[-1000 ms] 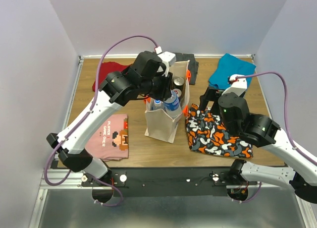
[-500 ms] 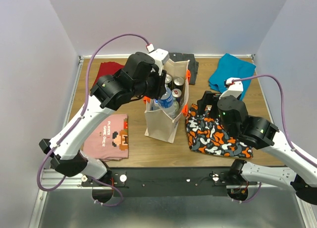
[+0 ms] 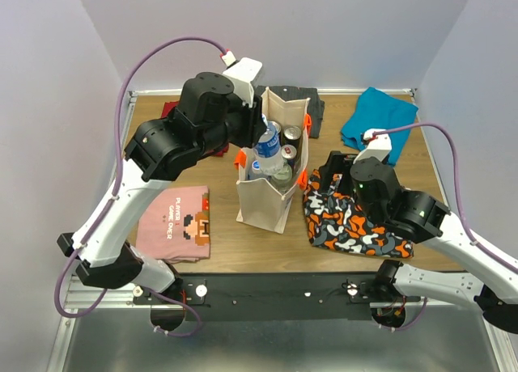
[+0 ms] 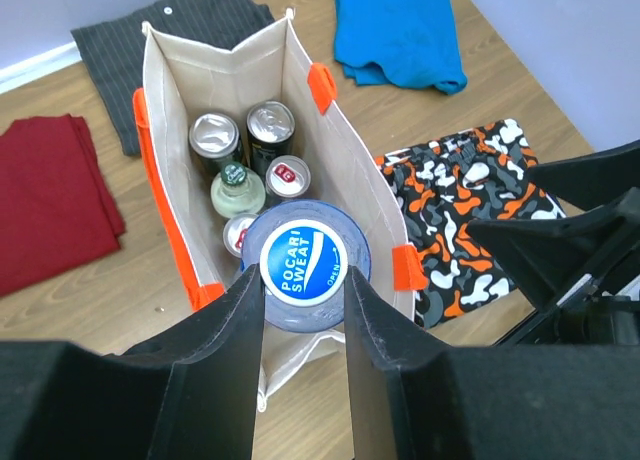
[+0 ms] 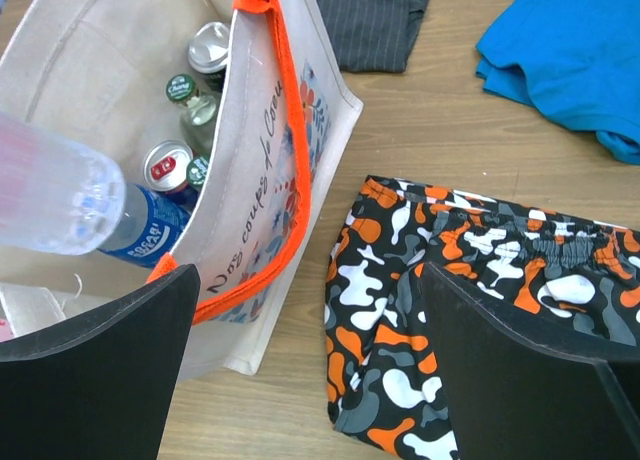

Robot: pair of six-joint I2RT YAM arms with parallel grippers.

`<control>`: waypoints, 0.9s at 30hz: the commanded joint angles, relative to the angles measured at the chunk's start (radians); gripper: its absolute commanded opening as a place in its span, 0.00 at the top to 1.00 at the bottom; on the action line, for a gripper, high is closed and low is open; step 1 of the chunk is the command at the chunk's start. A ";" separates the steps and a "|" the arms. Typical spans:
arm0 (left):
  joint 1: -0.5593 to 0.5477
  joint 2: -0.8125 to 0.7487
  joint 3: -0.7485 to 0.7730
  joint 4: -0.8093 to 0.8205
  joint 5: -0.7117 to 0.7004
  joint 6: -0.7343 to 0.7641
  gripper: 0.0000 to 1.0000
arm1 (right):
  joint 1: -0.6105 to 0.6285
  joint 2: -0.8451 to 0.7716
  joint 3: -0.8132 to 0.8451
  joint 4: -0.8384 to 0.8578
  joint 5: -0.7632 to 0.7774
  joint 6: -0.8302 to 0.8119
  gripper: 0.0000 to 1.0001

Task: Take the beverage out of the canvas bag
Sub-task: Take out the drink from the canvas bag, then place the drink at the center of the board.

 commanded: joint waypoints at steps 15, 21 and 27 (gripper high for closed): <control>-0.005 -0.122 0.077 0.236 -0.104 0.088 1.00 | 0.007 -0.007 -0.044 0.024 -0.010 0.012 0.00; -0.004 -0.121 0.100 0.242 -0.201 0.129 1.00 | 0.007 -0.023 -0.053 0.019 -0.007 0.023 0.00; 0.001 -0.122 0.081 0.275 -0.300 0.172 1.00 | 0.007 -0.023 -0.055 0.013 -0.004 0.028 0.00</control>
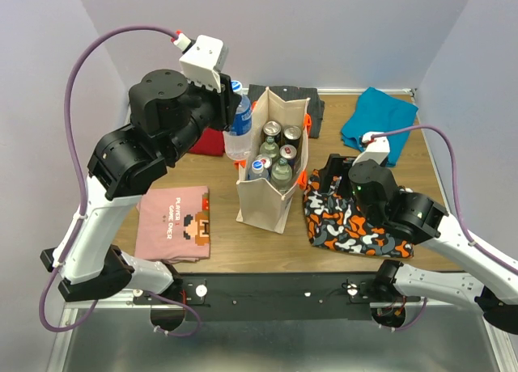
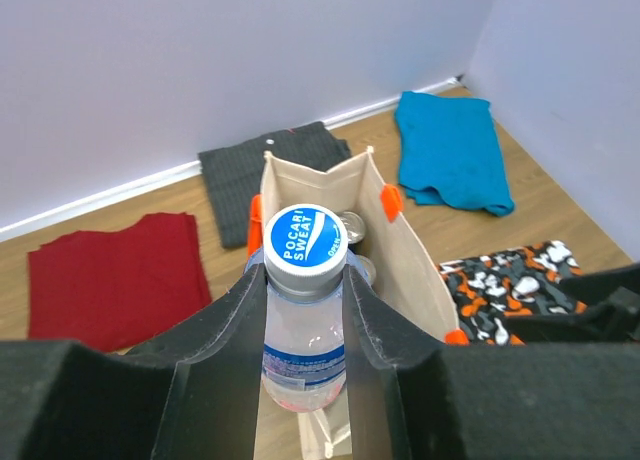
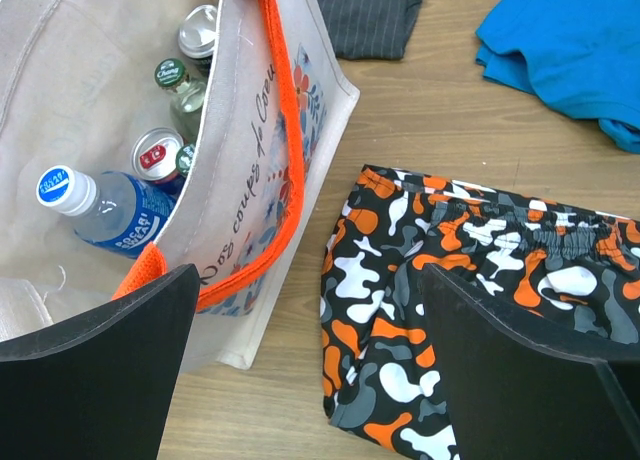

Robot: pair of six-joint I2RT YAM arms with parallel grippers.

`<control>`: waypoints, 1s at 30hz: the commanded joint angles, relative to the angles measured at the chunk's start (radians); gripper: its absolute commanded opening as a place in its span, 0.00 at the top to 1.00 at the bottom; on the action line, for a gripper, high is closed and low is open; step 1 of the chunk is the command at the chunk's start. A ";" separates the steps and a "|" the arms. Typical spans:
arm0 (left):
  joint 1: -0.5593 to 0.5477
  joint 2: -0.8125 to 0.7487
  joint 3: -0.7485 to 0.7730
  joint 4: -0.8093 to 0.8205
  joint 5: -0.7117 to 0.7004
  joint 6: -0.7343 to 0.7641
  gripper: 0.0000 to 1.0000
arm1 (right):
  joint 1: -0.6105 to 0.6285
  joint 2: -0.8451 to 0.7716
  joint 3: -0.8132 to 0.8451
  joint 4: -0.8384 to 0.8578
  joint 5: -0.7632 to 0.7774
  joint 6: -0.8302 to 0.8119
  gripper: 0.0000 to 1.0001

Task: Take the beverage out of the canvas bag
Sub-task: Place the drink at the center of the board.

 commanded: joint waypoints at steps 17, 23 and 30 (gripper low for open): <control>0.178 -0.118 -0.256 0.292 -0.131 0.055 1.00 | 0.007 0.005 -0.026 0.020 -0.009 0.017 0.00; 0.264 -0.148 -0.412 0.388 -0.065 0.023 1.00 | 0.009 0.014 -0.031 0.023 -0.009 0.017 0.00; 0.338 -0.161 -0.621 0.537 0.013 -0.024 1.00 | 0.007 0.014 -0.029 0.014 0.005 0.015 0.00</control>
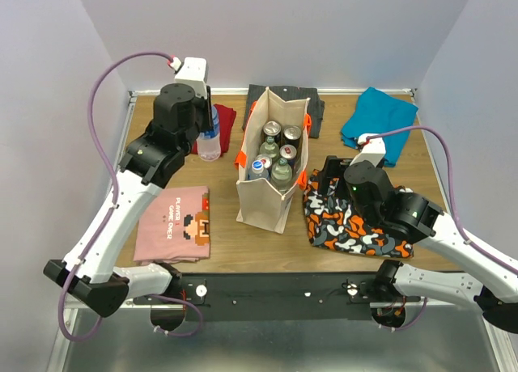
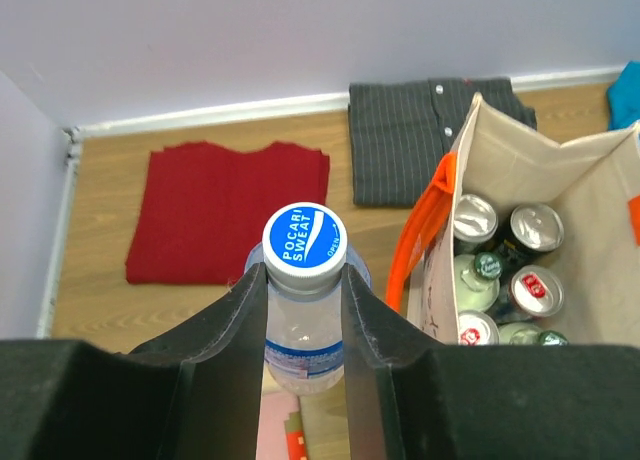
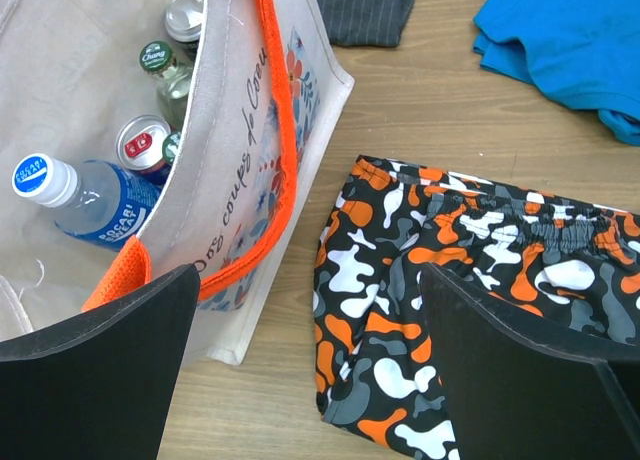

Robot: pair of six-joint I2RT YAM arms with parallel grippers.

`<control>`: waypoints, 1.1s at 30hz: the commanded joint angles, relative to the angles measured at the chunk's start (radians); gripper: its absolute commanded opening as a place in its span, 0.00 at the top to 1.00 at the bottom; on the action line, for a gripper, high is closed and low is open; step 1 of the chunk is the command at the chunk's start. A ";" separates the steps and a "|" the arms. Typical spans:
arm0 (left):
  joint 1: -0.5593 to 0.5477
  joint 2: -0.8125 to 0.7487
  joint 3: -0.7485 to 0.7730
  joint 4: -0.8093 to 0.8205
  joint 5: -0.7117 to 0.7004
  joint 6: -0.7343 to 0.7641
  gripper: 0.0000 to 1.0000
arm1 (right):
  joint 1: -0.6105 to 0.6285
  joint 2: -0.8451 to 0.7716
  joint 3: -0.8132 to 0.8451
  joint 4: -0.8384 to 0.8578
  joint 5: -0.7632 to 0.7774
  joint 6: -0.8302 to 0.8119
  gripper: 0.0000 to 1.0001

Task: Take the beverage out of the canvas bag
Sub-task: Place the drink at the center of the board.

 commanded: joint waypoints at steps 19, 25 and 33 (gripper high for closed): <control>0.170 0.097 -0.401 0.645 0.200 -0.108 1.00 | 0.007 0.025 0.030 -0.059 0.087 0.030 0.00; 0.178 0.175 -0.421 0.708 0.206 -0.111 1.00 | 0.009 0.042 0.033 -0.058 0.099 0.030 0.00; 0.181 0.224 -0.434 0.739 0.240 -0.132 1.00 | 0.007 0.042 0.030 -0.070 0.118 0.027 0.00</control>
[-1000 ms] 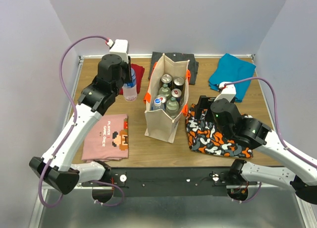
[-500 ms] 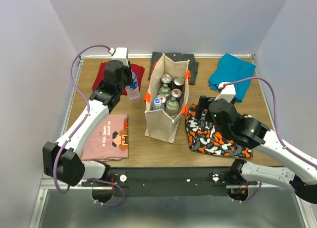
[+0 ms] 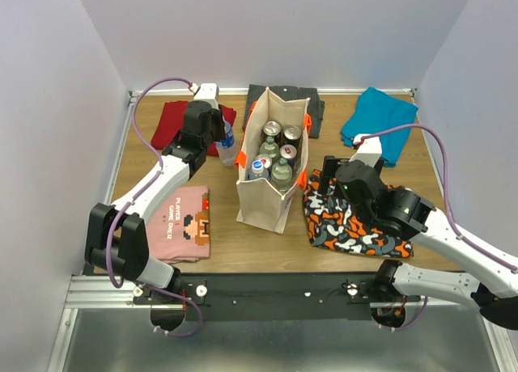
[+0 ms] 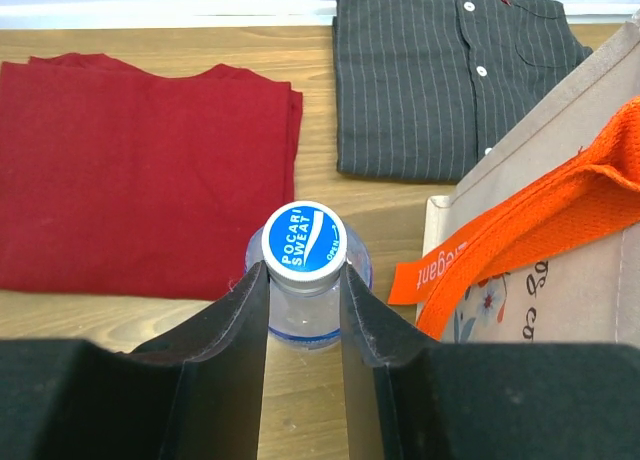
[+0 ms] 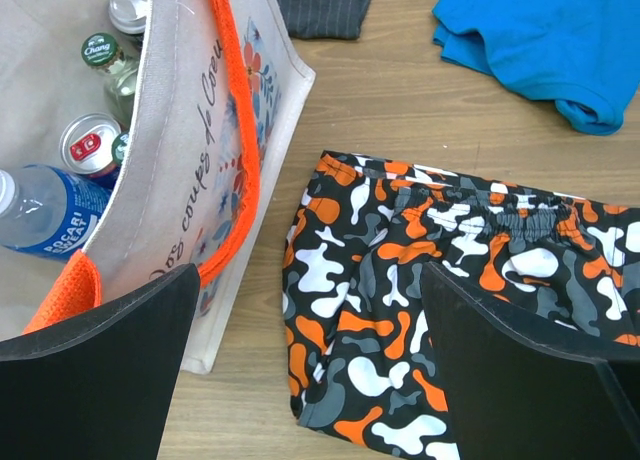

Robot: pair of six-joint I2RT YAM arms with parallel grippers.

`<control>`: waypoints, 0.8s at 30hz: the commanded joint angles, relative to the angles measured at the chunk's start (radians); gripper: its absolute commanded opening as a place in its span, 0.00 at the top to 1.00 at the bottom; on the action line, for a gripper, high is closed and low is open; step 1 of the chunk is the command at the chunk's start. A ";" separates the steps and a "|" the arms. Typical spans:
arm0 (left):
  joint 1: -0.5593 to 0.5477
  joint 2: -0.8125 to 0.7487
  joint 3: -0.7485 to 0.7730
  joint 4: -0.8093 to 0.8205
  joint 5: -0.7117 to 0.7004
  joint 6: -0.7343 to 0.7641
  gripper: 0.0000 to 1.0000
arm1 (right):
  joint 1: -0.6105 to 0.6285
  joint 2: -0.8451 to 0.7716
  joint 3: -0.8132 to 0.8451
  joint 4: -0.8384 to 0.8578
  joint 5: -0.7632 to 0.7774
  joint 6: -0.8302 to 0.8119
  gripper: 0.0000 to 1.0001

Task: Take the beverage out of the canvas bag
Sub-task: Place the drink at the center of the board.

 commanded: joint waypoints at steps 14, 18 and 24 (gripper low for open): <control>0.007 0.054 0.000 0.196 0.048 -0.031 1.00 | 0.009 -0.002 0.018 -0.025 0.048 0.020 0.00; 0.004 0.057 -0.003 0.180 0.079 -0.028 1.00 | 0.007 -0.002 0.008 -0.011 0.048 0.017 0.00; 0.002 0.031 -0.023 0.163 0.081 -0.027 0.56 | 0.009 0.002 0.008 -0.002 0.045 0.012 0.00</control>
